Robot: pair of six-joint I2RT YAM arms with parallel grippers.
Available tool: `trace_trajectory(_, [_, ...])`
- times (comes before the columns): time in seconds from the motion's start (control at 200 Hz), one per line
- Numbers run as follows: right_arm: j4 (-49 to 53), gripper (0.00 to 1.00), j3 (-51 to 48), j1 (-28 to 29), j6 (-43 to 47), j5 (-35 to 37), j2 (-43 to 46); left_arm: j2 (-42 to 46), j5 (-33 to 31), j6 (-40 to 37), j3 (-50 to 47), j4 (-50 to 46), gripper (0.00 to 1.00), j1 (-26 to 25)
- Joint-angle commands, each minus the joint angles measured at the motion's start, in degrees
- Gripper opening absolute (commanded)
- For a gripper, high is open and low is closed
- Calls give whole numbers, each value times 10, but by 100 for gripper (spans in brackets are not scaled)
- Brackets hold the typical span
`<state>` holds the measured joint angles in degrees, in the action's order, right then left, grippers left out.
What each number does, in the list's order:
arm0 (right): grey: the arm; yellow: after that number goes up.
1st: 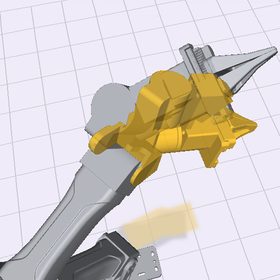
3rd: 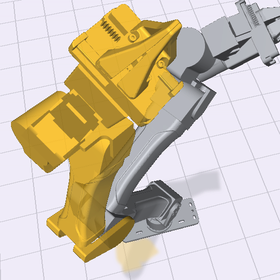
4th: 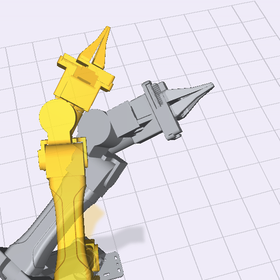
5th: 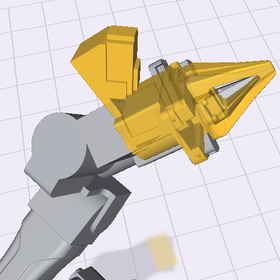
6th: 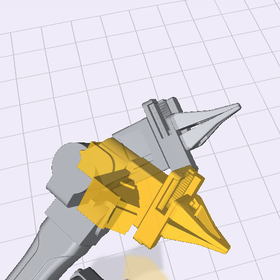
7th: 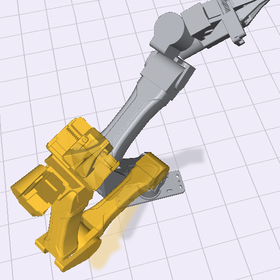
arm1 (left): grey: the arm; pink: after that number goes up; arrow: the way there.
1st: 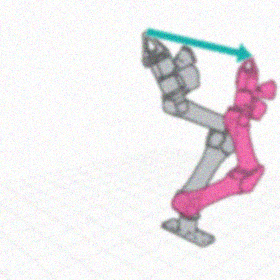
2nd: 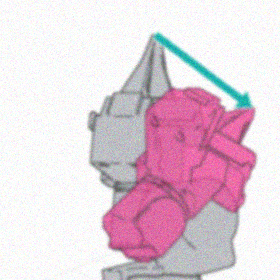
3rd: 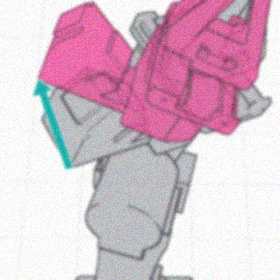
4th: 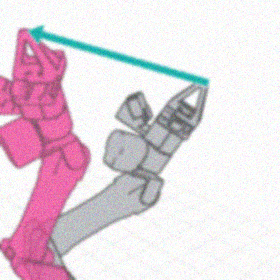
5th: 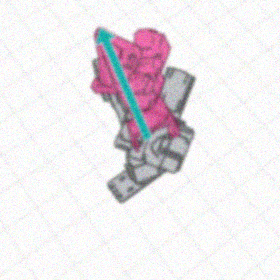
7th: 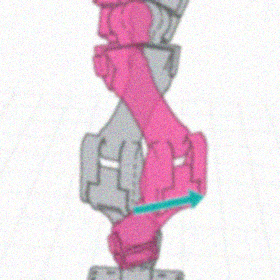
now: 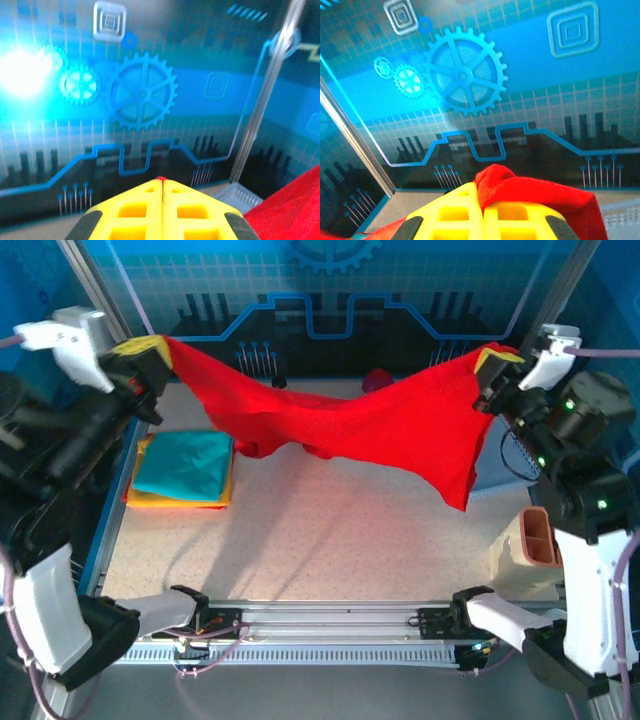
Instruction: Fold and stack the t-shirts
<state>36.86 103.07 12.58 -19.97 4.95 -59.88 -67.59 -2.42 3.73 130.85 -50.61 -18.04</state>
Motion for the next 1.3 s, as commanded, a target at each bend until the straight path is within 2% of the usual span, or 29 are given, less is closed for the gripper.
trace_trajectory(0.0, [-32,0,17,-4,13,-30,31,27,43,-26,23,62,0,3])
trace_trajectory(0.155, [-50,0,-1,-3,-2,-27,75,46,80,-17,24,98,0,3])
trace_trajectory(0.35, [-33,0,-2,-4,-19,10,81,25,44,-31,25,122,0,3])
trace_trajectory(0.53, [52,0,2,-4,-54,8,24,9,-2,-37,-53,149,0,3])
trace_trajectory(0.67, [95,0,-30,-4,-89,-16,-41,-16,-37,-48,-162,181,0,14])
trace_trajectory(0.846, [87,0,-116,-2,-125,-71,-126,-67,34,45,-310,226,0,112])
trace_trajectory(0.961, [57,0,-172,-4,-131,-82,-187,-129,70,78,-389,272,0,153])
trace_trajectory(1.066, [25,0,-194,-24,-141,-121,-260,-233,110,93,-371,268,0,179])
trace_trajectory(1.176, [-12,0,-197,-55,-158,-167,-328,-340,147,104,-316,260,0,185])
trace_trajectory(1.296, [-53,0,-195,-78,-169,-188,-372,-406,166,119,-275,274,0,185])
